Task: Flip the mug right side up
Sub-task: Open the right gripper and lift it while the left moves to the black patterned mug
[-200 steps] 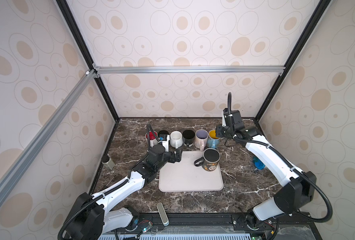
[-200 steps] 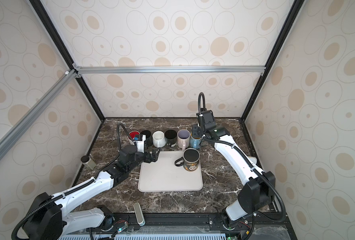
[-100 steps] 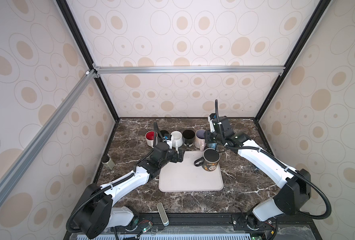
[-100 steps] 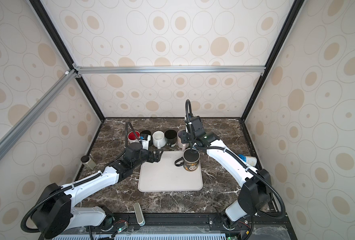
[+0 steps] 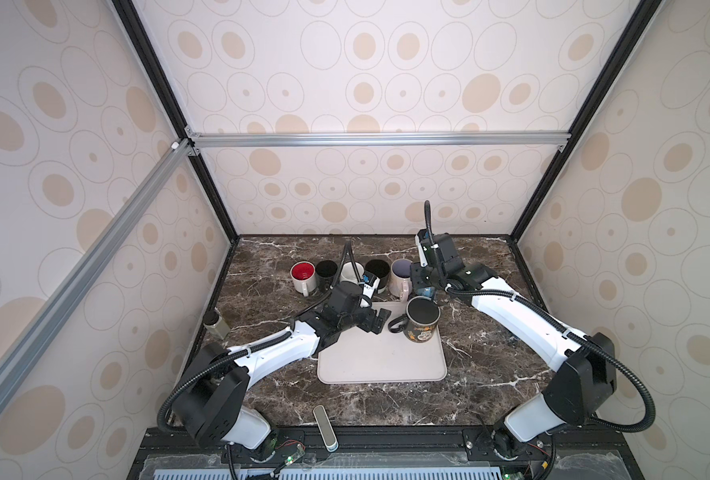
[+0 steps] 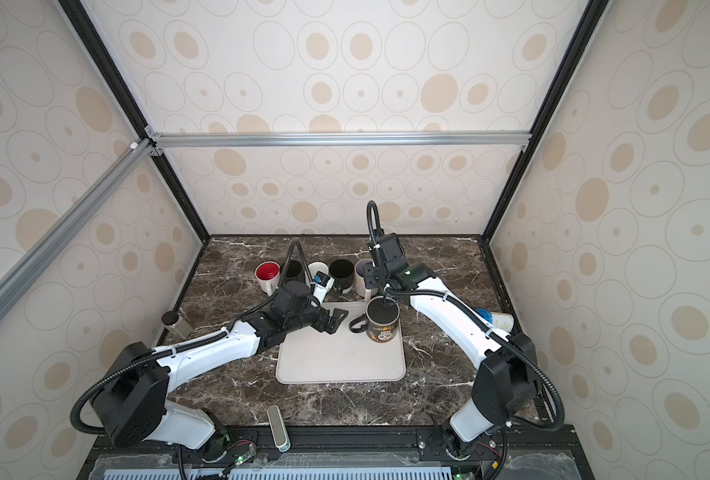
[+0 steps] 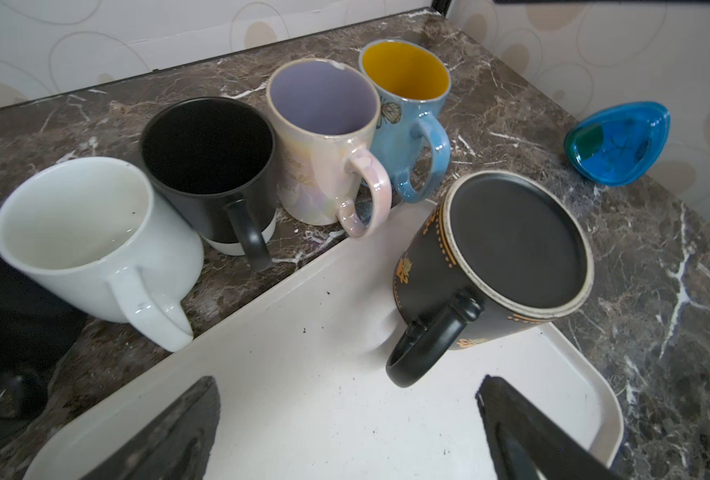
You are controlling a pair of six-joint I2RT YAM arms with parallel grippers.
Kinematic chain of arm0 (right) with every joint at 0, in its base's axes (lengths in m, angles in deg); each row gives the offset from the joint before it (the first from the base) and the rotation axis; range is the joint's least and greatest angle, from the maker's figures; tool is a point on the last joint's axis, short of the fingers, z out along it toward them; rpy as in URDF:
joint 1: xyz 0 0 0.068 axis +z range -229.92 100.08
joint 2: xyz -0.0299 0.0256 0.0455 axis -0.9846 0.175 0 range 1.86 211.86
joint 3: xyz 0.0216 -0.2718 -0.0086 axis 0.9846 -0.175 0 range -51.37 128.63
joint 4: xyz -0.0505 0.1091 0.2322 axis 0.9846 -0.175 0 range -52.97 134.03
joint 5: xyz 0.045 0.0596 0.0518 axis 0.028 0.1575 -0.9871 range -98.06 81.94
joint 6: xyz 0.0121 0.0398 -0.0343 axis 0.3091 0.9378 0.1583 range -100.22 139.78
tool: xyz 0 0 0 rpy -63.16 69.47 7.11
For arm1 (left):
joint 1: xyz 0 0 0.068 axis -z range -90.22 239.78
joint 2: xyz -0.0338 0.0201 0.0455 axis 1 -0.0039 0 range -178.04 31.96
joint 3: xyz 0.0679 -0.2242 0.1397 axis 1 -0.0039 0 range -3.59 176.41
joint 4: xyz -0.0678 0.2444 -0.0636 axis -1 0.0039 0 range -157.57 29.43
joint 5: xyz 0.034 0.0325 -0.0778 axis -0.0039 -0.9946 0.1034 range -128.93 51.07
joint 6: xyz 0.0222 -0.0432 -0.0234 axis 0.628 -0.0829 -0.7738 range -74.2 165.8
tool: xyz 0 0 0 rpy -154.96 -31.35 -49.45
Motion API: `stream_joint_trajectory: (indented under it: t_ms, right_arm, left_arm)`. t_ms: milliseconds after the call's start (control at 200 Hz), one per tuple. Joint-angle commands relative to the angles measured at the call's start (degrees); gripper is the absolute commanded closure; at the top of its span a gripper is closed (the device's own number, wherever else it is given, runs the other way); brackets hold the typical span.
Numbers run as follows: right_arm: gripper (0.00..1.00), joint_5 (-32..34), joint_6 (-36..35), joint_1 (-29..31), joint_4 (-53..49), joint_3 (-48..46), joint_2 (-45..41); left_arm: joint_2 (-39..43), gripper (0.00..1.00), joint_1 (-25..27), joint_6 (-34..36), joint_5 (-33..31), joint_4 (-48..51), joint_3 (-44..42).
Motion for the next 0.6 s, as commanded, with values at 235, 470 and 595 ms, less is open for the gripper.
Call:
stream_joint_trajectory:
  t_ms: [235,470,595]
  right_arm:
    - [0.61,3.2,-2.0,-0.9,-1.6,-0.8,-3.3]
    - [0.61,1.8,-1.6,-1.7,-0.6,-1.3,-3.4]
    - [0.62,1.2,-1.5,-1.8,-0.6,-1.4,-3.4]
  left_arm:
    - [-6.3,0.15,1.4,7.5,6.6,-1.5,4.1]
    - [-10.7,0.17,2.6,7.9,9.0,-1.9,6.3]
    - [-12.2,0.22,3.1,7.6,11.0,-2.6,6.7]
